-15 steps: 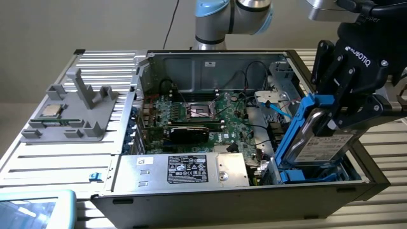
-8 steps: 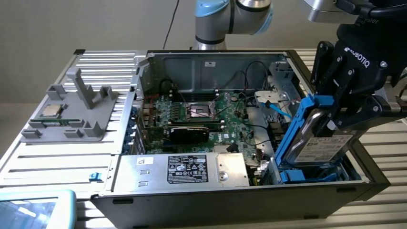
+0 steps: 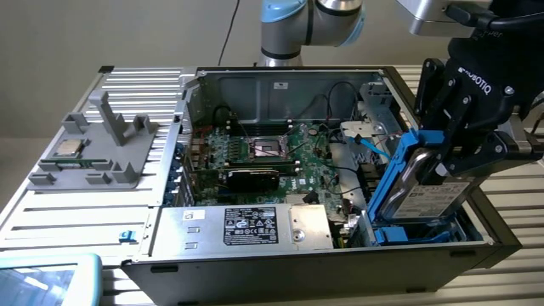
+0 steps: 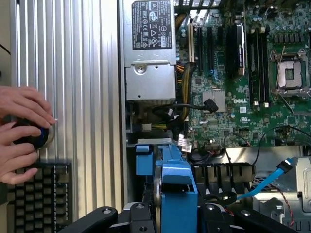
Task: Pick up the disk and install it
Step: 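Insert the disk into the insertion slot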
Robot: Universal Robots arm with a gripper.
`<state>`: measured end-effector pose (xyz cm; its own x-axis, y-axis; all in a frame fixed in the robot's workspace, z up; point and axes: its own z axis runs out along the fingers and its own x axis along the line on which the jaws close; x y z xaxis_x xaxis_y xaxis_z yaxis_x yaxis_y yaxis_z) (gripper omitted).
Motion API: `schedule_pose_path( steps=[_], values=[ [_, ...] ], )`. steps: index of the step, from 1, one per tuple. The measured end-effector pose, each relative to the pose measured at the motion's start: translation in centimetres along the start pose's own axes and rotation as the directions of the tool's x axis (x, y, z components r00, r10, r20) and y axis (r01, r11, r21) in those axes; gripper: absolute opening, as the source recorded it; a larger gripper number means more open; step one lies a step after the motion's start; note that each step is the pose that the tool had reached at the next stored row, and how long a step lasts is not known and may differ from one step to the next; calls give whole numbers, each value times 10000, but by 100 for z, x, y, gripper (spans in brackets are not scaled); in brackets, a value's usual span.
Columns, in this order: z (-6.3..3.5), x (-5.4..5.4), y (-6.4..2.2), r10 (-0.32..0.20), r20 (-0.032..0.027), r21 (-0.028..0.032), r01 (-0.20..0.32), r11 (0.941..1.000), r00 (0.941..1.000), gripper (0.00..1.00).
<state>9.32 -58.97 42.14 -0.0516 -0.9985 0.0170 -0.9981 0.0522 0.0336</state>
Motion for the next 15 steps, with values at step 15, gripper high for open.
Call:
schedule_pose_path(
  steps=[15],
  values=[
    [80, -21, -2, 0, 1, 0, 0, 10000, 10000, 37]
  ],
)
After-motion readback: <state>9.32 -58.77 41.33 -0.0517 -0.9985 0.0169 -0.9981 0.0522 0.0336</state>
